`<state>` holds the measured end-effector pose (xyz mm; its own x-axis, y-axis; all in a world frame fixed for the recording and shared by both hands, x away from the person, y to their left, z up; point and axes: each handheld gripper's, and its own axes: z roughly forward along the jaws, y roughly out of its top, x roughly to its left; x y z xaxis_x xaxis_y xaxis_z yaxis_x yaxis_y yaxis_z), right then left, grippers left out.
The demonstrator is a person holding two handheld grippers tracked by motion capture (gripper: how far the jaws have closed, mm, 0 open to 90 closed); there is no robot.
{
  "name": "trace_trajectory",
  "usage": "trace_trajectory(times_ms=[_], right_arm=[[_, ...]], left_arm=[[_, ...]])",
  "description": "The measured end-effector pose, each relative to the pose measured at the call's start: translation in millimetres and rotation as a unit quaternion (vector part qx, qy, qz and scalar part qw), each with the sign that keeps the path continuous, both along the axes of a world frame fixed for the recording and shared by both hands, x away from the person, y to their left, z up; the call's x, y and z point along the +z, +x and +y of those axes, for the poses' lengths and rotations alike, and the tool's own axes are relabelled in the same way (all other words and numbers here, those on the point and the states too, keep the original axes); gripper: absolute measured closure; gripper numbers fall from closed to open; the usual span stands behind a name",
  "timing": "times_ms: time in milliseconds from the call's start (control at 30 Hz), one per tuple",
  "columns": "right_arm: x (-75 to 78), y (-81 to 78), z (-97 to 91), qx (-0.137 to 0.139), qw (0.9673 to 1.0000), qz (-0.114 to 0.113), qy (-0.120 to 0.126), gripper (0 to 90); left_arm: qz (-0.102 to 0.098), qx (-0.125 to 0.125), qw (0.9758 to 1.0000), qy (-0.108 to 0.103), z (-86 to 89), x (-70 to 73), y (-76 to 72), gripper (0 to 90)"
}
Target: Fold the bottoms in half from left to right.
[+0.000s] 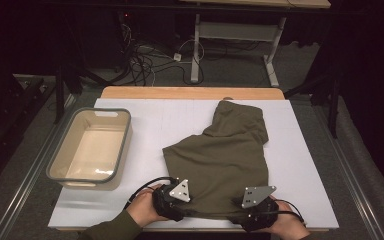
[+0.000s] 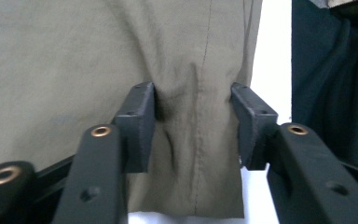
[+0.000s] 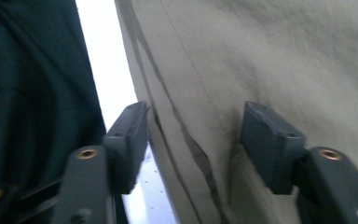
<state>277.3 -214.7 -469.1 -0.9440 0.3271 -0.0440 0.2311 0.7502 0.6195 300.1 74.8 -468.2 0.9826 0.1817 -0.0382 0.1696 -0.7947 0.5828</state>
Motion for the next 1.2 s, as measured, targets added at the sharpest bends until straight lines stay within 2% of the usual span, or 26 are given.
trace_trajectory(times_ms=[67,167,200,233,300,333,433,567,633,667,700,767,800,833,867,900,933,967,1000,1067,1200], right_arm=[[0.3,-0.7,0.2,-0.003,1.0,-0.002,0.0,50.0],[1.0,-0.9,0.8,-0.001,1.0,-0.003,0.002,66.6],[1.8,0.1,0.7,-0.003,1.0,-0.006,-0.002,76.8],[2.4,1.3,1.2,-0.01,0.9999,-0.012,-0.006,82.6],[3.8,1.9,1.9,-0.008,0.9998,-0.015,-0.011,88.3],[4.9,1.4,2.0,-0.005,0.9999,-0.006,-0.01,88.6],[6.1,-6.2,2.7,0.017,0.9997,0.019,-0.001,88.7],[11.9,-26.3,1.7,0.052,0.9972,0.048,0.023,88.7],[12.7,-38.3,2.2,0.071,0.9947,0.066,0.034,88.7],[11.5,-51.0,3.9,0.088,0.9919,0.085,0.035,88.8],[11.5,-51.0,3.9,0.088,0.9919,0.085,0.035,88.8],[8.4,-62.4,6.3,0.109,0.988,0.104,0.034,88.7],[6.8,-66.5,7.1,0.116,0.9872,0.105,0.033,88.5],[5.6,-67.4,5.6,0.118,0.9858,0.112,0.041,85.5],[5.6,-67.4,5.6,0.118,0.9858,0.112,0.041,85.5],[6.7,-65.1,4.0,0.111,0.9853,0.119,0.05,77.0],[7.8,-61.2,2.9,0.103,0.9861,0.112,0.066,70.4],[9.4,-56.8,1.6,0.097,0.986,0.112,0.075,69.4],[10.9,-52.8,0.7,0.093,0.9866,0.107,0.081,64.8],[14.3,-40.5,-0.9,0.07,0.9894,0.092,0.088,59.3],[15.8,-29.4,-3.1,0.051,0.9912,0.079,0.094,55.2]], left_arm=[[0.005,-0.007,1.0,-0.002,1.1,0.6,1.2,65.2],[0.018,-0.013,0.9998,-0.003,0.9,1.0,2.2,82.1],[0.018,-0.013,0.9998,-0.002,0.7,1.4,2.1,85.0],[0.021,-0.013,0.9997,0.0,0.7,2.0,2.5,85.6],[0.033,-0.016,0.9993,0.0,2.0,3.6,3.3,85.8],[0.041,-0.02,0.999,-0.002,3.4,4.7,2.9,86.2],[0.068,-0.04,0.9968,-0.015,10.9,9.0,-5.1,86.3],[0.105,-0.065,0.9918,-0.032,19.4,8.8,-25.4,86.3],[0.119,-0.076,0.9894,-0.034,22.1,6.4,-37.6,86.3],[0.137,-0.088,0.986,-0.037,23.6,3.0,-50.0,86.3],[0.137,-0.088,0.986,-0.037,23.6,3.0,-50.0,86.3],[0.142,-0.101,0.9841,-0.034,23.7,-0.8,-60.8,86.1],[0.138,-0.1,0.9849,-0.032,23.7,-2.3,-63.8,85.4],[0.133,-0.094,0.9859,-0.036,24.0,-3.2,-64.4,72.2],[0.134,-0.092,0.9859,-0.038,24.5,-3.3,-61.8,72.2],[0.13,-0.082,0.987,-0.046,24.9,-2.6,-59.1,67.4],[0.122,-0.07,0.9887,-0.051,25.6,-1.1,-55.3,60.0],[0.121,-0.064,0.9889,-0.058,26.2,0.1,-51.1,55.5],[0.116,-0.058,0.9895,-0.063,26.8,1.4,-47.3,55.2],[0.11,-0.042,0.9904,-0.072,27.1,3.5,-39.2,47.9],[0.101,-0.011,0.9905,-0.092,28.3,6.7,-24.7,42.7]])
